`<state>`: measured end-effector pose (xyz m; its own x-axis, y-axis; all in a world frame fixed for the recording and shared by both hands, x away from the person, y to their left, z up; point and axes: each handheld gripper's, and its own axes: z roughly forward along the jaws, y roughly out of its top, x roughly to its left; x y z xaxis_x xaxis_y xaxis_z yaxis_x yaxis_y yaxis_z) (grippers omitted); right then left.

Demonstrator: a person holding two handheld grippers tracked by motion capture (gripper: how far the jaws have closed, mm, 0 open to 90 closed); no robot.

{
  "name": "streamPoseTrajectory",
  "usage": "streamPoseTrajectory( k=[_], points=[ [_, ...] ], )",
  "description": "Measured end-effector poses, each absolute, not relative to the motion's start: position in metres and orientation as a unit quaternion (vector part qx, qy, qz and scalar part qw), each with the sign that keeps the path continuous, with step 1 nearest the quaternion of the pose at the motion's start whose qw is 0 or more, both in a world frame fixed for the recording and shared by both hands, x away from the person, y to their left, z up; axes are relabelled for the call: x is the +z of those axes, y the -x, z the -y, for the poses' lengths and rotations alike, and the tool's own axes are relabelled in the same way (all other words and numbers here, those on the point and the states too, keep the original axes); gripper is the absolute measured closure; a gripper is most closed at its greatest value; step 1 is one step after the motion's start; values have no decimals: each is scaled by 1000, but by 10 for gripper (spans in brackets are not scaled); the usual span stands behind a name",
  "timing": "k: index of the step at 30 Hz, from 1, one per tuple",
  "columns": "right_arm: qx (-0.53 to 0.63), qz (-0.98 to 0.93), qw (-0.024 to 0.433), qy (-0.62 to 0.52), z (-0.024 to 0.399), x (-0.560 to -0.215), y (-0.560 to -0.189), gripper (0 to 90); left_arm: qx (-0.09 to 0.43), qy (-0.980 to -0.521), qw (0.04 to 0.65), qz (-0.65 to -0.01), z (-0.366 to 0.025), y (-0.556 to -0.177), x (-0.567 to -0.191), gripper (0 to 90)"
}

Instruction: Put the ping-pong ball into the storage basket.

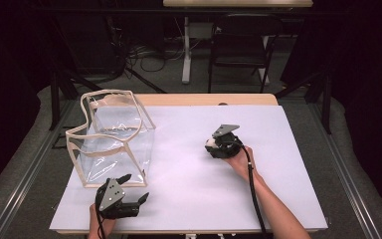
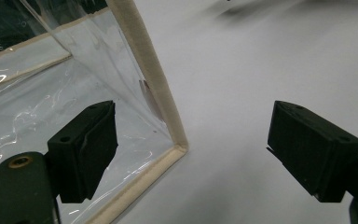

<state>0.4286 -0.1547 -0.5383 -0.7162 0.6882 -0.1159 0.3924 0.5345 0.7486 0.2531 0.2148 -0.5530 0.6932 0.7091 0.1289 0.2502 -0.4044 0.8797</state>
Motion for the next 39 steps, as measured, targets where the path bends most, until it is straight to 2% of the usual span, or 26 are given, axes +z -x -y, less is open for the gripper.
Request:
streamPoseTrajectory(
  k=[39],
  points=[
    [384,-850,218,-288,160,-492,-409,511,253,-799,457,-299,-215,-253,-553,162]
  ],
)
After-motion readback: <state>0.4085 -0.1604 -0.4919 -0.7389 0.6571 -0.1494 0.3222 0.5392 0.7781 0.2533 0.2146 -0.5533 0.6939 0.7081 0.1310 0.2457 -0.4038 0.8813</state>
